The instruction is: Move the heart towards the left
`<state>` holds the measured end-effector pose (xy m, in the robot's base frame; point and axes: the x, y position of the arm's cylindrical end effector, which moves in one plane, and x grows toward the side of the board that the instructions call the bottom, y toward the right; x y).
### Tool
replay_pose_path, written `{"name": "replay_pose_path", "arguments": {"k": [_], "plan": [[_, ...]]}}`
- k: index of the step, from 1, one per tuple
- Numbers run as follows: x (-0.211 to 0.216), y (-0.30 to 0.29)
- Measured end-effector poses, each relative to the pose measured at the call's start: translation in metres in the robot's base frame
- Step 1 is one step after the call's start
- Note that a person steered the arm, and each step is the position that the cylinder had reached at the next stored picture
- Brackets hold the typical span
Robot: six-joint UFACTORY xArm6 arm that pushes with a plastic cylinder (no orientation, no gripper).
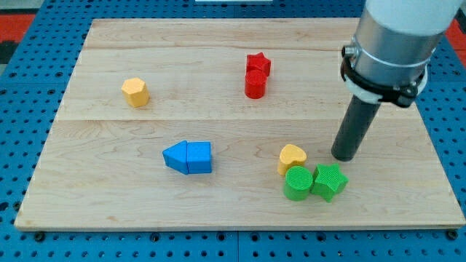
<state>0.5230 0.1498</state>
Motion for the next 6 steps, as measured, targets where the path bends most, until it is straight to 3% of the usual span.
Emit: {"name": "replay_pose_path", "arguments": {"k": [1,3,4,5,6], "plan": [[0.010,-0.045],[-0.055,-0.196],[-0.073,-0.233],[-0.061,-0.194],[-0.060,-0.239]]}}
